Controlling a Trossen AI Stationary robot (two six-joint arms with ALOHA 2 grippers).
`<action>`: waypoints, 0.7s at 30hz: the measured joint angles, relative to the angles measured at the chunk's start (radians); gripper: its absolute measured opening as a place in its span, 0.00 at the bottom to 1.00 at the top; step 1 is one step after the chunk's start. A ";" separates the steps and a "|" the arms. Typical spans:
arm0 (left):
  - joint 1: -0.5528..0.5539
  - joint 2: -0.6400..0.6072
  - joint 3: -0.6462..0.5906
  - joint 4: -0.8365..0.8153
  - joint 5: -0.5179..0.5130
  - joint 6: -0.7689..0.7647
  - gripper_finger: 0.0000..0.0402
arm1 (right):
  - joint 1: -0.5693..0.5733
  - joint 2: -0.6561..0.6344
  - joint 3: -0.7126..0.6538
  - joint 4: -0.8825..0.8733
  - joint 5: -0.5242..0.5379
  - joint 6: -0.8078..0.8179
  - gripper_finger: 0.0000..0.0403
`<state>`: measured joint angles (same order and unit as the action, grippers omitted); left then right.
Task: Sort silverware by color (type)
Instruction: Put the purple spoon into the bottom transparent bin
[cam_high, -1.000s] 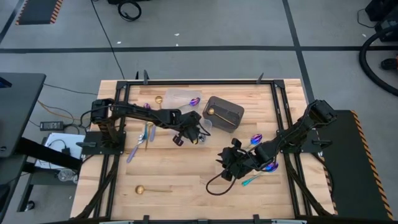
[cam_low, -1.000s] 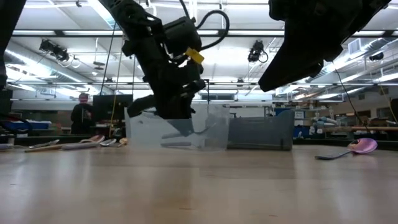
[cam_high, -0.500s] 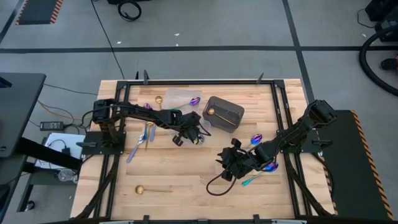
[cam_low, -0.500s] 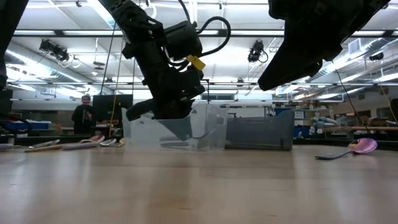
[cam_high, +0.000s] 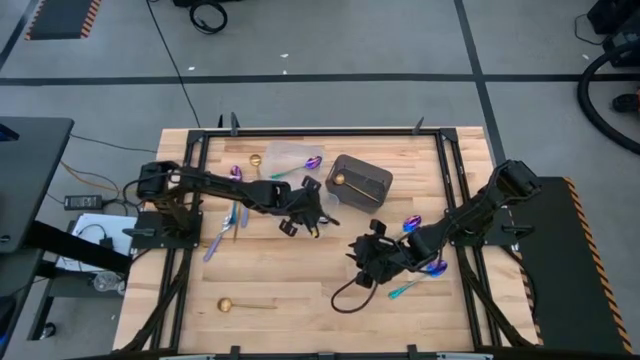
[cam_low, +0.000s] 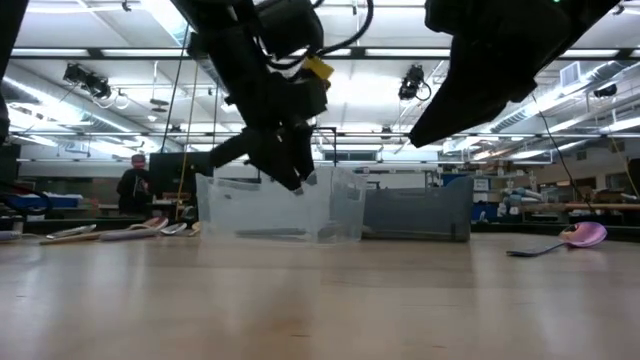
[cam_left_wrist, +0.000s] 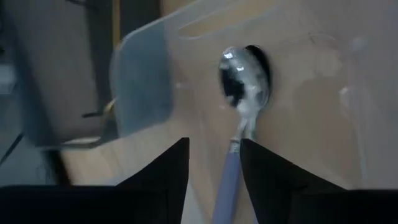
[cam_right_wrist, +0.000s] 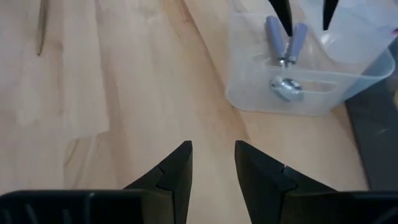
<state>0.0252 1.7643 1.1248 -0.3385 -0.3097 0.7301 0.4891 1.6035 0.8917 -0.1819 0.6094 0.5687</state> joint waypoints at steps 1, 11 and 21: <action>-0.005 -0.010 0.000 -0.013 -0.024 -0.013 0.37 | -0.006 0.000 0.000 0.001 0.000 -0.008 0.32; -0.045 -0.149 0.001 -0.113 -0.077 -0.195 0.36 | -0.067 0.000 0.000 0.014 -0.004 -0.147 0.32; -0.053 -0.269 0.001 -0.234 -0.056 -0.472 0.36 | -0.141 0.000 0.000 0.031 -0.064 -0.236 0.32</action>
<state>-0.0280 1.4956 1.1255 -0.5727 -0.3657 0.2581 0.3483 1.6035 0.8921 -0.1507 0.5454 0.3324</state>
